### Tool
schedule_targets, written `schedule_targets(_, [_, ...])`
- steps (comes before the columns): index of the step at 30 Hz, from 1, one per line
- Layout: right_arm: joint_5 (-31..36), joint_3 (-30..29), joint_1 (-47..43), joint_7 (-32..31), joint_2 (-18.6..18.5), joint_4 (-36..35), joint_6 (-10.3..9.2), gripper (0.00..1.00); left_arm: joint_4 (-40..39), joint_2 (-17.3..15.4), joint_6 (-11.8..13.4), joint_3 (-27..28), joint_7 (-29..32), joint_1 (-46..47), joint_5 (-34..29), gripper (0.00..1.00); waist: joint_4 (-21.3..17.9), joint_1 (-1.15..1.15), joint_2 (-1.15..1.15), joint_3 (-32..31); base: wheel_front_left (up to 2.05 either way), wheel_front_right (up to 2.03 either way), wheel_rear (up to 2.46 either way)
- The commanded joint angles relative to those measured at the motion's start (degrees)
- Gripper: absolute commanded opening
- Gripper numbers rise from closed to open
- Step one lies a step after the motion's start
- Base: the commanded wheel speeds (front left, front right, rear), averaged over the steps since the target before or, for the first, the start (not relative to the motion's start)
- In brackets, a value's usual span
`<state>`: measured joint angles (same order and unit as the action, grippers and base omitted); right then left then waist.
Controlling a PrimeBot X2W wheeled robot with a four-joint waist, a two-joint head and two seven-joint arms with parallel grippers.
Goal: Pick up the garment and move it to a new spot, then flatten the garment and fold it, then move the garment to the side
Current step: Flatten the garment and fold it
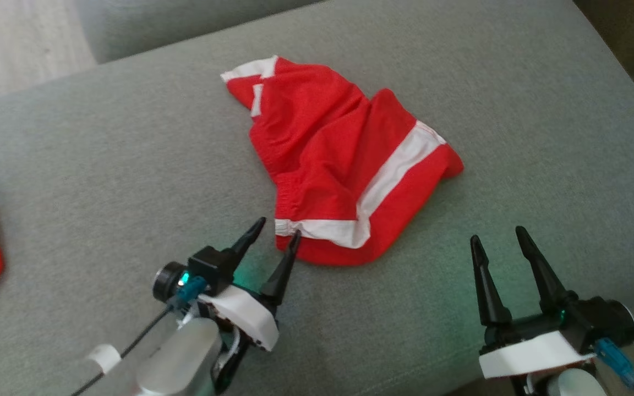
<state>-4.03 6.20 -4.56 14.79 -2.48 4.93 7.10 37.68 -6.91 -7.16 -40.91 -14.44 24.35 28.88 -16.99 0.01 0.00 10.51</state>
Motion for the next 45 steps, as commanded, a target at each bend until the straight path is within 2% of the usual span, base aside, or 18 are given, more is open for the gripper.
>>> schedule_targets(1, [-0.2,1.7,2.2,0.2,-0.4,-2.0,0.39,1.0,-0.8,-1.5,-0.3,0.7,-0.6,2.6,0.6,1.0,-1.5,-0.01,0.0,1.5,0.0,0.0,0.0])
schedule_targets(6, [-0.3,1.5,2.4,0.2,-0.4,-2.0,0.39,1.0,-2.6,-2.7,-0.3,-2.3,-0.6,3.7,2.6,1.0,-2.1,-0.01,0.0,2.1,0.0,0.0,0.0])
schedule_targets(7, [-0.4,1.5,2.4,0.2,-0.4,-1.9,0.39,1.0,-3.2,-2.8,-0.3,-2.9,-0.6,3.7,3.2,0.76,-2.1,-0.01,0.0,2.1,0.0,0.0,0.0])
schedule_targets(8, [-0.4,1.5,2.4,0.2,-0.4,-1.9,0.39,1.0,-3.8,-3.1,-0.3,-3.6,-0.6,3.7,3.4,0.19,-2.2,-0.01,0.0,2.1,0.0,0.0,0.0])
schedule_targets(9, [-0.4,1.5,2.4,0.2,-0.4,-1.9,0.39,1.0,-4.6,-3.4,-0.3,-4.3,-0.6,3.7,3.6,0.0,-2.2,-0.01,0.0,2.1,0.0,0.0,0.0])
schedule_targets(18, [-0.8,1.6,2.5,0.2,-0.4,-1.5,0.39,1.0,-14.2,-5.1,-0.3,-9.1,-0.6,6.5,3.3,0.0,-2.6,-0.01,0.0,0.5,0.0,0.0,0.0])
schedule_targets(22, [-1.4,1.7,2.1,0.2,-0.4,-1.4,0.39,1.0,-18.2,-5.3,-0.3,-15.6,-0.6,15.0,3.9,0.0,-2.8,-0.01,0.0,-0.9,0.0,0.0,0.0])
schedule_targets(27, [-1.6,1.5,1.4,0.2,-0.4,-1.2,0.39,1.0,-20.7,-6.2,-0.3,-16.2,-0.6,23.8,6.2,0.0,-2.6,-0.01,0.0,-3.1,0.0,0.0,0.0])
schedule_targets(31, [-1.7,0.9,0.7,0.2,-0.4,-1.8,0.39,1.0,-22.8,-10.3,-0.3,-13.2,-0.3,24.6,10.2,0.0,-1.2,-0.01,0.0,-4.2,0.0,0.0,0.0])
schedule_targets(32, [-1.9,0.4,0.3,0.2,-0.4,-2.4,0.39,1.0,-24.5,-13.5,0.4,-11.8,0.2,21.7,12.3,0.0,0.0,-0.01,0.0,-4.1,0.0,0.0,0.0])
schedule_targets(39, [-1.9,-0.8,-0.3,0.2,-0.4,-3.1,0.39,1.0,-30.4,-24.7,6.0,-9.1,0.0,4.7,17.7,0.0,6.8,-0.01,0.0,-1.6,0.0,0.0,0.0])
schedule_targets(42, [-1.9,-0.7,0.0,0.2,-0.4,-1.7,0.39,1.0,-30.9,-27.4,8.0,-8.0,-0.2,0.8,17.6,0.0,9.9,-0.01,0.0,-0.3,0.0,0.0,0.0])
schedule_targets(45, [-1.5,-0.8,0.8,0.2,-0.4,-0.1,0.39,1.0,-30.5,-28.7,9.0,-6.7,-0.4,-0.4,16.4,0.0,12.5,-0.01,0.0,0.5,0.0,0.0,0.0])
